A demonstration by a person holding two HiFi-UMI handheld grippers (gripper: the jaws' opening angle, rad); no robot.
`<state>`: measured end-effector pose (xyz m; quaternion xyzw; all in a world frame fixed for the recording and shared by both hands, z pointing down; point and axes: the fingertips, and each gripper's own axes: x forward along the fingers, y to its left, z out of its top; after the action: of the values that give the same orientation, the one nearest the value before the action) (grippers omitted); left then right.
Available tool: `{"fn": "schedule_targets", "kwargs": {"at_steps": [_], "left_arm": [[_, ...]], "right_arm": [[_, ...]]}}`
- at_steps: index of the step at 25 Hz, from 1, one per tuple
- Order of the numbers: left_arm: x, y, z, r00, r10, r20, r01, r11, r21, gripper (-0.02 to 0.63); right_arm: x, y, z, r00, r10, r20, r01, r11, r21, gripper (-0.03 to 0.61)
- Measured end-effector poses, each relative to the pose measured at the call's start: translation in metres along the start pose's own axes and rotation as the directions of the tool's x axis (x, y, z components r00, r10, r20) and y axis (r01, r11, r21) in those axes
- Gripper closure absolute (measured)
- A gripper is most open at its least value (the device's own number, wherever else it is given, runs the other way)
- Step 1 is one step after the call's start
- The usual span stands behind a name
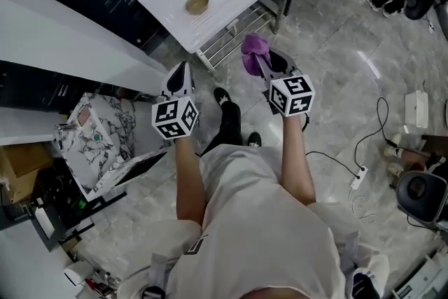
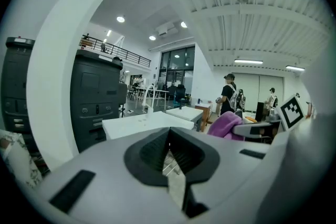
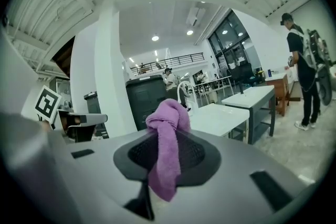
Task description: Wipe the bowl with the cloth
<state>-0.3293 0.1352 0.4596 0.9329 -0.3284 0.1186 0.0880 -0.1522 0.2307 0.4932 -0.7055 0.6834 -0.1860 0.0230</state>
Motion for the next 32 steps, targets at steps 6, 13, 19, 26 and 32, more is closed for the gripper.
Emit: {"fn": "schedule_targets", "kwargs": {"at_steps": [6,13,19,26,32], "left_arm": [[0.055,0.020,0.018,0.999,-0.004,0.032,0.004,1.000,-0.014,0.606],[0.130,0.059,0.045,1.000,0.001,0.025,0.000,1.000,-0.031,0.607],[0.185,0.097,0.063,1.000,-0.018,-0.022,0.018,1.000,-0.005,0.607],[0.236,0.138,0.061,0.997,-0.055,-0.055,0.051,0.996,-0.071,0.607],[0.242,0.180,0.037,0.994,-0.006,-0.110,-0.005,0.995,-0.101,0.607]], "right_arm": [[0.048,-0.028,0.027,1.000,0.010,0.024,-0.010,0.999,-0.031,0.509],[0.123,-0.057,0.060,0.999,0.044,0.010,-0.044,0.998,-0.053,0.509],[0.192,-0.067,0.091,0.997,0.074,0.013,-0.074,0.996,-0.047,0.509],[0.261,-0.077,0.095,0.996,0.051,-0.069,-0.059,0.991,-0.120,0.508],[0.313,-0.065,0.084,0.984,0.136,-0.117,-0.151,0.980,-0.127,0.508]]}}
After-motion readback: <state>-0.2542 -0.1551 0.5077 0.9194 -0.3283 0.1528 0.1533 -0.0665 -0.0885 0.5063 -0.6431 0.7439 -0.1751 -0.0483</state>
